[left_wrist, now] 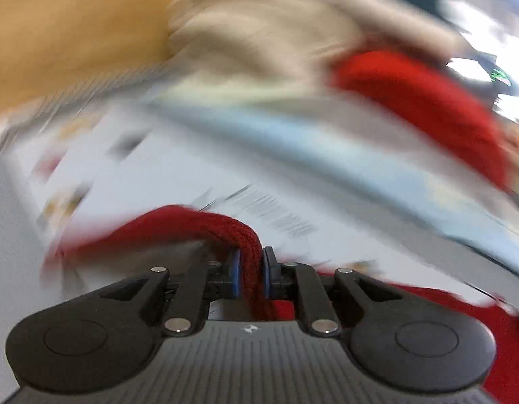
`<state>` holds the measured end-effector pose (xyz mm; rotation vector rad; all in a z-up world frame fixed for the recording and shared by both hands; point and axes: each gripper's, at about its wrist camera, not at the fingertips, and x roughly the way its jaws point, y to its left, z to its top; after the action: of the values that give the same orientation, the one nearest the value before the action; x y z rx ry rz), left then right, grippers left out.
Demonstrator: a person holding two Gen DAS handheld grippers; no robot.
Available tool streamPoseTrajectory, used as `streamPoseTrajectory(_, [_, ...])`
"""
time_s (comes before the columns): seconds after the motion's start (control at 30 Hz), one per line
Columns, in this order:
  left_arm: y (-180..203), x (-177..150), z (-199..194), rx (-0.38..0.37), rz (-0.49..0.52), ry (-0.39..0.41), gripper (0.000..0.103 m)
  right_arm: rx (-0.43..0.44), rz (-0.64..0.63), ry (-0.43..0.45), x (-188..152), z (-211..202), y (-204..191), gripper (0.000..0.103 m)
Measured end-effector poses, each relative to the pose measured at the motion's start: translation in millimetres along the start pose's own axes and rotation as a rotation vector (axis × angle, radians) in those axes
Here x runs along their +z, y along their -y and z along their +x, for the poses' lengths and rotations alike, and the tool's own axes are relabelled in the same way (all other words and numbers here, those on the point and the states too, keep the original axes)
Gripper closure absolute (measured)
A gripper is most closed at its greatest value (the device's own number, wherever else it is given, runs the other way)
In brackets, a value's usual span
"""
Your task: Fold small clothes
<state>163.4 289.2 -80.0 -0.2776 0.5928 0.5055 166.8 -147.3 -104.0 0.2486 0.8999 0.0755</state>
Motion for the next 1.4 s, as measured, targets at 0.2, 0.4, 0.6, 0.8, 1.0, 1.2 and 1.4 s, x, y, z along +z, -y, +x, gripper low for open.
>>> streamPoseTrajectory(0.2, [151.8, -57.2, -83.5, -0.555, 0.413, -0.009, 0.088, -0.003, 0.014, -0.008, -0.1, 0.8, 5.3, 0.072])
streamPoseTrajectory(0.4, [184.2, -94.2, -101.9, -0.752, 0.549, -0.143, 0.085, 0.002, 0.066, -0.030, 1.4, 5.5, 11.7, 0.071])
streamPoseTrajectory(0.6, [141.7, -60.4, -37.5, -0.457, 0.272, -0.268, 0.085, 0.050, 0.113, -0.032, 4.9, 7.1, 18.9, 0.065])
streamPoseTrajectory(0.8, [120.3, -46.8, -14.6, -0.339, 0.176, -0.330, 0.084, 0.110, -0.044, -0.051, 4.5, 18.0, -8.1, 0.057])
streamPoseTrajectory(1.0, [117.2, -49.9, -8.9, -0.314, 0.201, -0.357, 0.083, 0.082, -0.296, -0.036, -2.9, 27.5, -46.7, 0.055])
streamPoseTrajectory(1.2, [109.8, -50.1, -2.6, -0.294, 0.162, -0.383, 0.083, 0.033, -0.445, -0.042, -9.0, 37.6, -59.3, 0.057])
streamPoseTrajectory(1.4, [111.6, -52.5, -1.5, -0.301, 0.179, -0.391, 0.083, 0.102, 0.016, 0.095, 12.1, 18.7, -15.3, 0.081])
